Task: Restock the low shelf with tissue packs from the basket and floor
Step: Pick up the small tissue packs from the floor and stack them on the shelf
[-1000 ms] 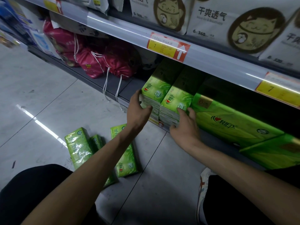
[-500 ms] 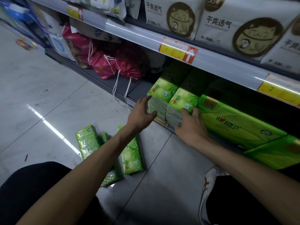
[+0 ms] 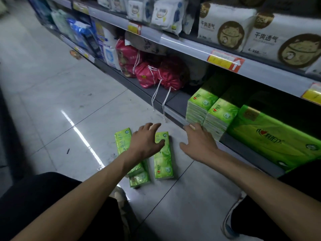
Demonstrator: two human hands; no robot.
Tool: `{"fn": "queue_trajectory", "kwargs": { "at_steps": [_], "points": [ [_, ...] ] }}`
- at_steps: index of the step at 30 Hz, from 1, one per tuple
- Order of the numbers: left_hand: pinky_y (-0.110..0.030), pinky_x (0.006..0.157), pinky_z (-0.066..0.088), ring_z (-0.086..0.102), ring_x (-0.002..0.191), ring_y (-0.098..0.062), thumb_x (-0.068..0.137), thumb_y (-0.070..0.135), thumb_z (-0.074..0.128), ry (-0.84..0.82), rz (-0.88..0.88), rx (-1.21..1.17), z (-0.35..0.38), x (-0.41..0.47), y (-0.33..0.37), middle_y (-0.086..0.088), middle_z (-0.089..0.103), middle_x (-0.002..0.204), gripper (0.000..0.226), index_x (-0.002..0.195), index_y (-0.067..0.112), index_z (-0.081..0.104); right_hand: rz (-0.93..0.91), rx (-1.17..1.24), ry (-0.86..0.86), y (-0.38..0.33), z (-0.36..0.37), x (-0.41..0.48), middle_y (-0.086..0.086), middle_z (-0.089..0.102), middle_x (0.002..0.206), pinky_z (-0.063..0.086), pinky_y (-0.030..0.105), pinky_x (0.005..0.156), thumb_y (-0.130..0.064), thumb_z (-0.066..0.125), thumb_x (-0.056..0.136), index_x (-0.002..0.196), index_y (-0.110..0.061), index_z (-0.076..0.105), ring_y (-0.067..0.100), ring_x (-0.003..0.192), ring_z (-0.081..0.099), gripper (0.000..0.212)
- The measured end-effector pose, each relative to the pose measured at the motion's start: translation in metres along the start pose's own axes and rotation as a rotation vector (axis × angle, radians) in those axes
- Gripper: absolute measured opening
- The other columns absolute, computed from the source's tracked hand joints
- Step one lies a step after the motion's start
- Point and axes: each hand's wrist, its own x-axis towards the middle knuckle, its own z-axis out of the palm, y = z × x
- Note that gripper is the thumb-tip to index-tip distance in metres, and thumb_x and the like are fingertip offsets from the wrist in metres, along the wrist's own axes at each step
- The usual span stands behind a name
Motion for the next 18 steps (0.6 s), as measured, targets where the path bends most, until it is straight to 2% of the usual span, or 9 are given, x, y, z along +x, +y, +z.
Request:
{"fn": "queue_trajectory", "kwargs": {
  "at_steps": [2, 4, 7, 12, 16, 18],
  "points": [
    [-0.054, 0.11, 0.043, 0.035, 0.147, -0.033, 0.085, 0.067, 0.053, -0.045, -0.044, 0.036, 0.003, -0.021, -0.015, -0.009, 0.036, 0.163, 0.086, 0.16, 0.034, 0.028, -0.078, -0.098, -0.066, -0.012, 0.01, -0.005, 0.021, 0.018, 0.162, 0.026, 0.051, 0.118, -0.053, 0.061, 0.092, 0.157, -0.019, 0.026, 0.041, 0.151, 0.018, 0.081],
    [-0.058, 0.112, 0.041, 0.027, 0.152, -0.033, 0.084, 0.071, 0.05, -0.096, -0.082, 0.052, 0.008, -0.041, -0.028, -0.009, 0.029, 0.166, 0.089, 0.161, 0.035, 0.023, -0.137, -0.191, -0.109, -0.018, 0.019, -0.009, 0.02, 0.0, 0.168, 0.009, 0.054, 0.125, -0.059, 0.059, 0.091, 0.163, -0.021, 0.011, 0.042, 0.156, -0.002, 0.094],
    [-0.06, 0.114, 0.039, 0.024, 0.153, -0.033, 0.075, 0.08, 0.036, -0.147, -0.112, 0.094, 0.018, -0.062, -0.047, -0.009, 0.024, 0.168, 0.1, 0.163, 0.036, 0.018, -0.188, -0.29, -0.166, -0.018, 0.03, -0.011, 0.02, -0.011, 0.169, 0.002, 0.054, 0.126, -0.066, 0.059, 0.089, 0.164, -0.021, 0.0, 0.042, 0.156, -0.011, 0.105],
    [-0.054, 0.117, 0.035, 0.029, 0.151, -0.034, 0.083, 0.075, 0.043, -0.181, -0.187, 0.095, 0.056, -0.075, -0.057, -0.011, 0.029, 0.166, 0.094, 0.164, 0.035, 0.015, -0.224, -0.375, -0.318, -0.006, 0.042, -0.01, 0.02, -0.011, 0.169, 0.008, 0.053, 0.126, -0.061, 0.059, 0.093, 0.164, -0.019, -0.008, 0.042, 0.156, -0.009, 0.105],
    [-0.047, 0.115, 0.036, 0.041, 0.14, -0.034, 0.088, 0.075, 0.042, -0.125, -0.13, 0.102, 0.1, -0.072, -0.043, -0.011, 0.044, 0.152, 0.091, 0.163, 0.03, 0.019, -0.273, -0.486, -0.422, 0.007, 0.05, -0.012, 0.022, 0.014, 0.165, 0.033, 0.051, 0.117, -0.048, 0.058, 0.097, 0.163, -0.015, -0.002, 0.042, 0.15, 0.021, 0.095],
    [-0.046, 0.116, 0.035, 0.039, 0.142, -0.035, 0.09, 0.072, 0.045, -0.158, -0.101, 0.104, 0.121, -0.064, -0.033, -0.014, 0.04, 0.155, 0.09, 0.164, 0.029, 0.015, -0.287, -0.491, -0.471, 0.01, 0.055, -0.012, 0.021, 0.021, 0.161, 0.039, 0.049, 0.112, -0.045, 0.057, 0.098, 0.163, -0.015, 0.003, 0.04, 0.146, 0.028, 0.089]
  ]
}}
